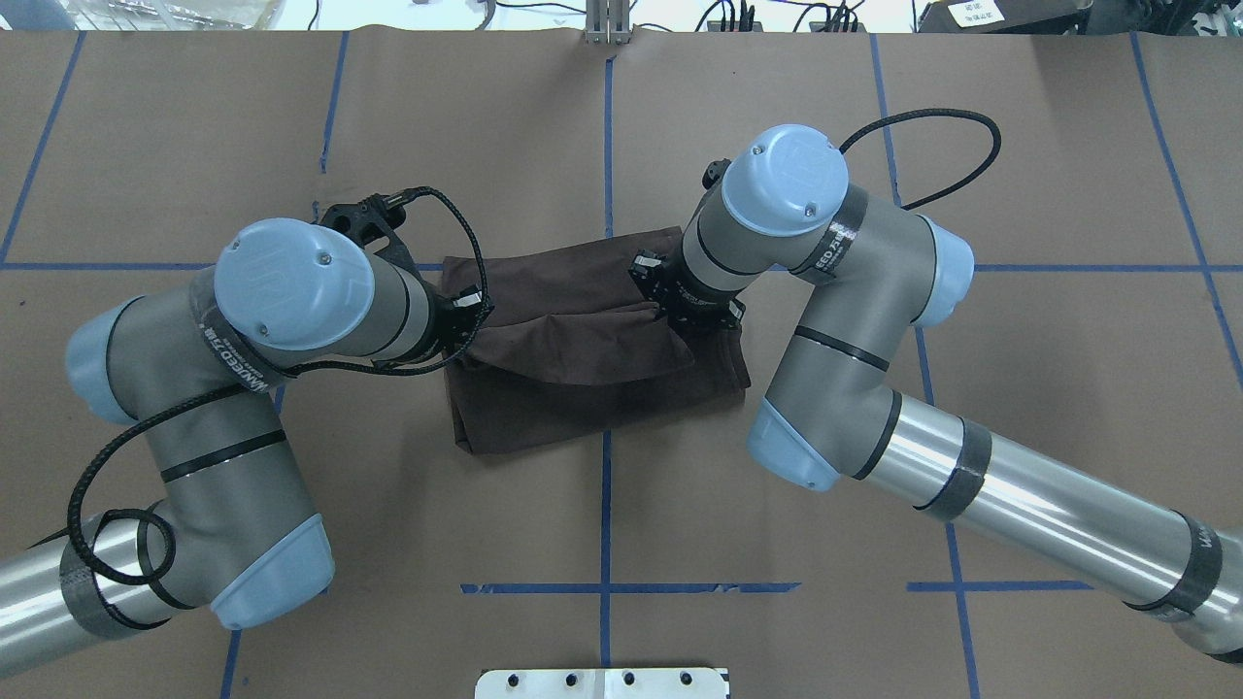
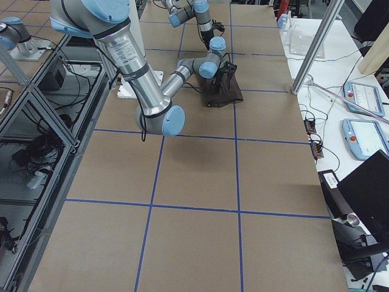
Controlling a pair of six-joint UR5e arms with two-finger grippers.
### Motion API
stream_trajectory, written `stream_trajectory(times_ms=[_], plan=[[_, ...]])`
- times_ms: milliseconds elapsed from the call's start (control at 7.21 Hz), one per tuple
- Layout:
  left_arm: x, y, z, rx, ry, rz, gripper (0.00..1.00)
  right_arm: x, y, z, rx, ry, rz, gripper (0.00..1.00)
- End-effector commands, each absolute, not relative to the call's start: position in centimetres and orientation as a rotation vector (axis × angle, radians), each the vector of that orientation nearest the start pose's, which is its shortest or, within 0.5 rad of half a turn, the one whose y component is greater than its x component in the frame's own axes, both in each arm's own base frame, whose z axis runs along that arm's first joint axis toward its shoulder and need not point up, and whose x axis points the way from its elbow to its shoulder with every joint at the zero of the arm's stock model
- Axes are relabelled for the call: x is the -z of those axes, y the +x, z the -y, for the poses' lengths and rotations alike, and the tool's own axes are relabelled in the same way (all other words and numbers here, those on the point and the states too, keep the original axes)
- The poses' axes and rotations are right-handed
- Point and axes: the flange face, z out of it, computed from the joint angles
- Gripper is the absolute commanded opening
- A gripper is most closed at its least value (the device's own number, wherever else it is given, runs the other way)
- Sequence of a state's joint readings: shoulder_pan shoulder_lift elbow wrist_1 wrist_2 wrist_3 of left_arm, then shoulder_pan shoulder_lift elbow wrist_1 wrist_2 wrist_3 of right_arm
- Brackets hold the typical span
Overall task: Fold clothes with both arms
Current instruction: 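Fold the shirt in half away from the robot with both grippers, then open both grippers and lift them away from the folded shirt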
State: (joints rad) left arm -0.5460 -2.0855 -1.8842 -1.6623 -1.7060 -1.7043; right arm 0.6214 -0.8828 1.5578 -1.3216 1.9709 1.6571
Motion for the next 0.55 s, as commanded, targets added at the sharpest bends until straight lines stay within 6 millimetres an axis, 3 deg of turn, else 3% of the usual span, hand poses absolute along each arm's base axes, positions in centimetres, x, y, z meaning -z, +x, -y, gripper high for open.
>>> stream_trajectory(times_ms=[0,139,277,416], plan=[[-22.9,46.6,44.8,0.599,0.081,-0.935,0.0,-21.9,-51.5,51.2,-0.501,-0.109,0.979,0.0],[-22.6,46.3,49.1,0.654,0.102,-0.912,0.36,-21.7,-51.8,54.4,-0.537,-0.105,0.954,0.34],[-22.4,46.0,55.0,0.643,0.171,-0.906,0.99,-20.2,-53.1,59.8,-0.563,-0.093,0.913,0.99],[-23.7,43.9,60.4,0.628,0.234,-0.894,1.0,-19.2,-52.8,65.6,-0.518,-0.08,0.869,1.0]])
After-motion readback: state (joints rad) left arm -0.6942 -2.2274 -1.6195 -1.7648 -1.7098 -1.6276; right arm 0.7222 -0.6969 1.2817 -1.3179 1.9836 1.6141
